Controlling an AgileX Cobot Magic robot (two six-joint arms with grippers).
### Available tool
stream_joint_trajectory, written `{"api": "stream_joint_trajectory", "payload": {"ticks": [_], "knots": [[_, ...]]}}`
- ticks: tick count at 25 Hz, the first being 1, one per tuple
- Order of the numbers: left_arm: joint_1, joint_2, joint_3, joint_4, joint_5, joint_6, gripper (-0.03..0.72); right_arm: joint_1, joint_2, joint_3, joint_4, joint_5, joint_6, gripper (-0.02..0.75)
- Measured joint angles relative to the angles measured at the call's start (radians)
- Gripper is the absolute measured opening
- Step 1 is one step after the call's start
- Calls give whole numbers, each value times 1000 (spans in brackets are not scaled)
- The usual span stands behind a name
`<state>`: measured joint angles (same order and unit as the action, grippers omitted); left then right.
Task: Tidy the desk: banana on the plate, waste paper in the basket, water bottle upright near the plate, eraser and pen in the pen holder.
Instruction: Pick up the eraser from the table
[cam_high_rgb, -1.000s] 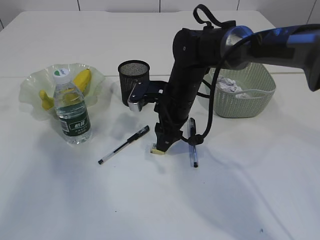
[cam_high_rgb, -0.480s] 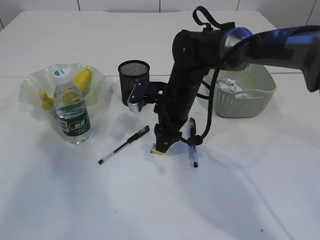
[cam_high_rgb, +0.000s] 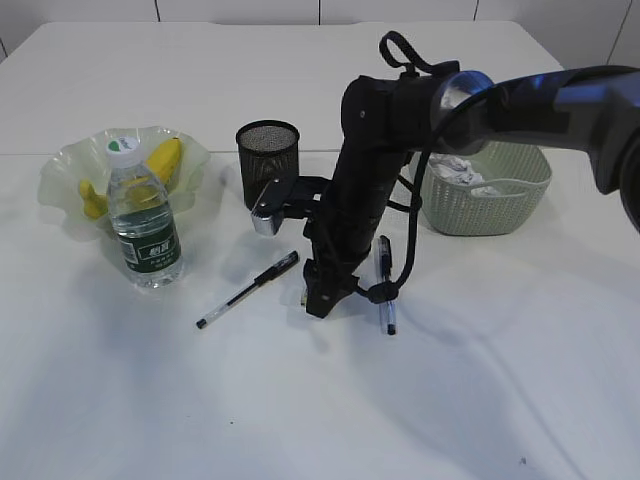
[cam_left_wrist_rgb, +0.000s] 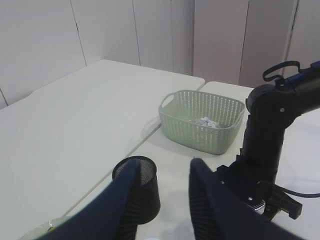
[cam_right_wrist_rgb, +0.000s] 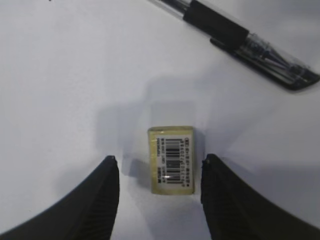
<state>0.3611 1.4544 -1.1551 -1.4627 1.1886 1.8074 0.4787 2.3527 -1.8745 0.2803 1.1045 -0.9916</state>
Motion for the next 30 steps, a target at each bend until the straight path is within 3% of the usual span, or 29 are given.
{"api": "stream_joint_trajectory", "payload": {"ticks": [30], "knots": [[0, 3, 0, 0, 0, 0, 216, 0, 22, -10, 15, -23, 5, 391]]}}
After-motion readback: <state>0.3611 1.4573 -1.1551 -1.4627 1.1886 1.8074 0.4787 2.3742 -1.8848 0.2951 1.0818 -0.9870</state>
